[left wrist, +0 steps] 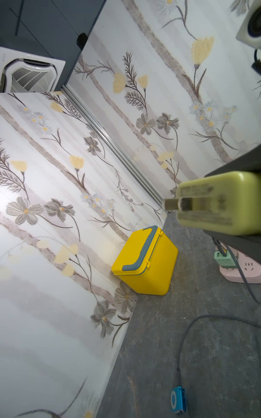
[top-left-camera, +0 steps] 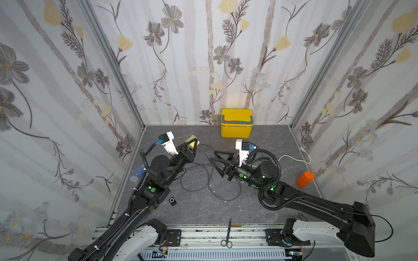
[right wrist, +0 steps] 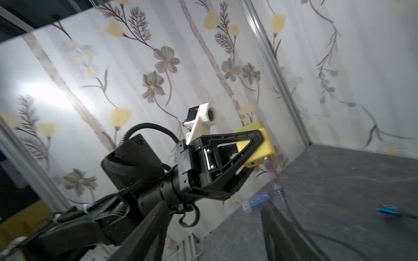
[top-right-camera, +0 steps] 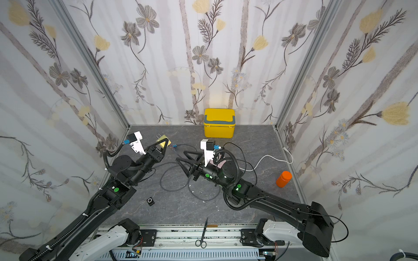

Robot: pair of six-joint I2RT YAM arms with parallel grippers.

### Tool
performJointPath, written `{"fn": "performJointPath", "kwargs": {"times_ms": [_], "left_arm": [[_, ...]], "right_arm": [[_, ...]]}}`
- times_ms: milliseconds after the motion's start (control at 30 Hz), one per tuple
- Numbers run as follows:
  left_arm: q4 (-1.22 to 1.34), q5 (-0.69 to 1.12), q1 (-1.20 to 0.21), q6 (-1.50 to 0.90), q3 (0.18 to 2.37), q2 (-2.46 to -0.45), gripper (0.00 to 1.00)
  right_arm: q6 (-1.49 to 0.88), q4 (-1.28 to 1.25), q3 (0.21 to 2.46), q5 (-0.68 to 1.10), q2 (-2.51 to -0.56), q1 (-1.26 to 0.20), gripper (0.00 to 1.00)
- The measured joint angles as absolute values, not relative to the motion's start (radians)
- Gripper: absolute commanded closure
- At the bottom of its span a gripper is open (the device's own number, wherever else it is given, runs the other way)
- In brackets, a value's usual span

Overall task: Charge mp3
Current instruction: Pick up the plug from the center of the board.

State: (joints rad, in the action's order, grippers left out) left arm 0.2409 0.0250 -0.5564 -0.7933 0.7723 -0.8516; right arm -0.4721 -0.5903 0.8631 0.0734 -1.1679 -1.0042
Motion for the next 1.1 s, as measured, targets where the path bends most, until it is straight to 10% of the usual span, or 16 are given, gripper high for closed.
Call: {"fn": "performJointPath", "kwargs": {"times_ms": [767, 1100], "left_arm": [[0.131, 0.105, -0.578, -0.89, 0.772, -0.9, 0.83], [0.131, 0.105, -0.605, -0.89, 0.767, -0.904, 0.84]], "right_arm": [[-0.085, -0.373, 0.88, -0.063, -1.291, -1.009, 0.48], [-0.085, -0.387, 0.915, -0.036, -1.339, -1.009, 0.8]]}}
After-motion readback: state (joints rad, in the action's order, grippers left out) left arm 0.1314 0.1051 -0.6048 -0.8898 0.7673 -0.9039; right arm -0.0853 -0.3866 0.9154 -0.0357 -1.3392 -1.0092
